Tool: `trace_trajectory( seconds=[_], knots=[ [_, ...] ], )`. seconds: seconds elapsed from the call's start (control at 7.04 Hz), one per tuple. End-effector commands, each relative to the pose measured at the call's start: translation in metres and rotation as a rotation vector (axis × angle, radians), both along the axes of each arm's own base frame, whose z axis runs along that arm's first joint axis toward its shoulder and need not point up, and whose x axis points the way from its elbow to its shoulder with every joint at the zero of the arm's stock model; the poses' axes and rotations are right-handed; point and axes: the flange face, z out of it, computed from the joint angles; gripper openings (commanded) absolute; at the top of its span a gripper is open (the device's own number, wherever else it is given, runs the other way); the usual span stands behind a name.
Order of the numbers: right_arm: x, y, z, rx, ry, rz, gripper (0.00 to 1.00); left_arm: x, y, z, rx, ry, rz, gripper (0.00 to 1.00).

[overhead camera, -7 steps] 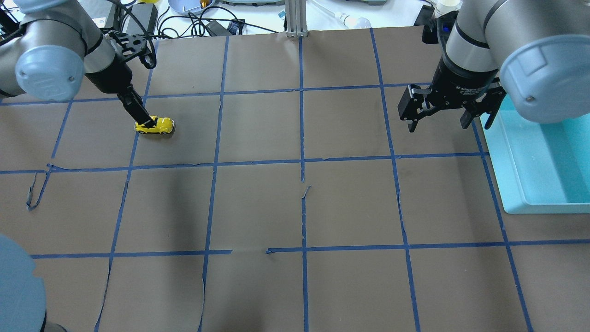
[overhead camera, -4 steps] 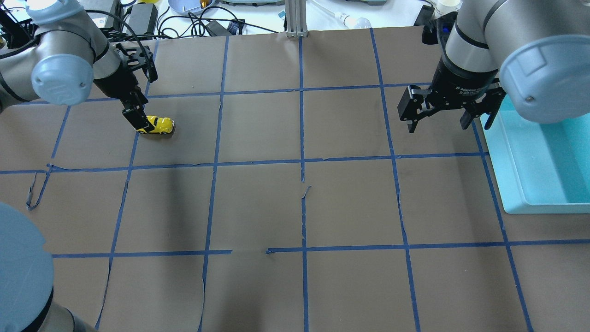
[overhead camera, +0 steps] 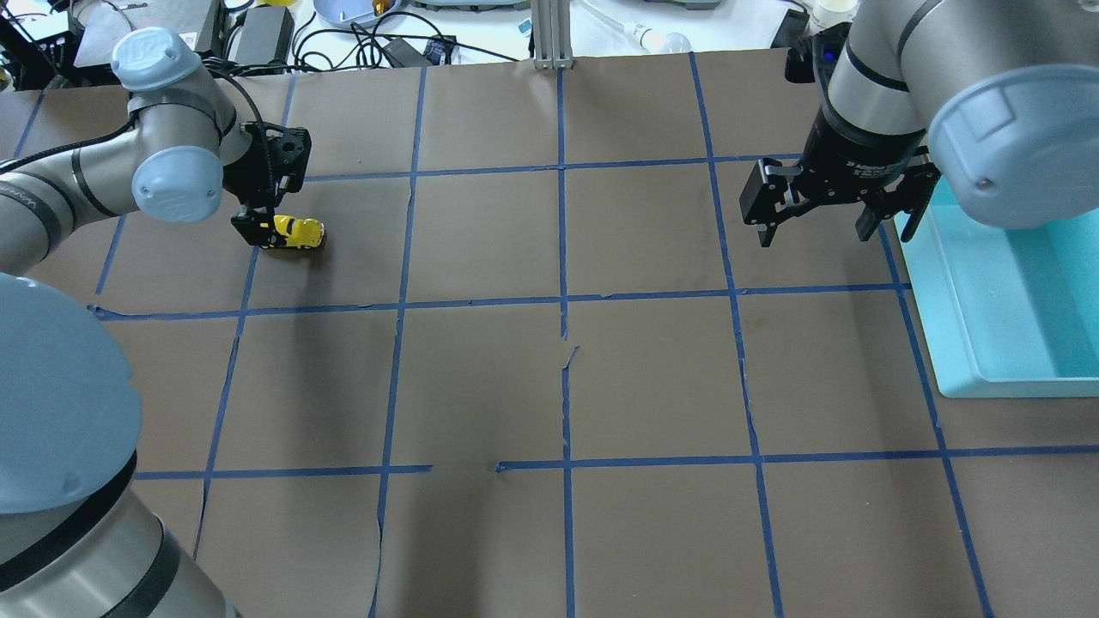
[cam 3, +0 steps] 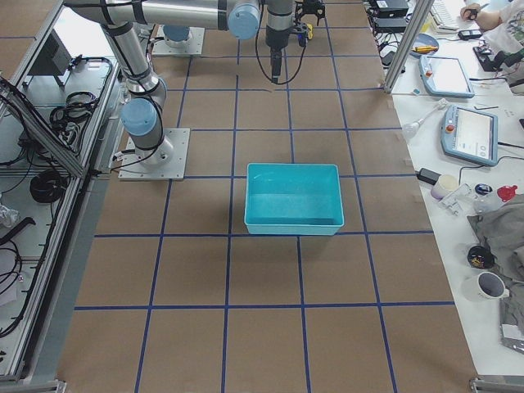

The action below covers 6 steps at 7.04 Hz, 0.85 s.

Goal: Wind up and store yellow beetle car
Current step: 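Lower the left gripper over the yellow beetle car and close on it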

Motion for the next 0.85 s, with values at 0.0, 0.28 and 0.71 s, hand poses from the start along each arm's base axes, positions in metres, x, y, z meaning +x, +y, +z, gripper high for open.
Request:
trace_trajectory(
  seconds=[0.0,0.28,0.71],
  knots=[
    [-0.001,0.0,-0.001,0.003,0.001,0.005,1.0,0.002,-0.004,-0.01,0.005,0.002,-0.001,1.0],
    [-0.002,-0.001,-0.002,0.005,0.003,0.003,1.0,0.003,-0.002,-0.018,0.02,0.003,0.0,1.0],
    [-0.002,0.003,-0.013,0.023,0.003,0.0,1.0,0.022,0.001,-0.025,0.03,0.003,-0.036,0.99]
  ],
)
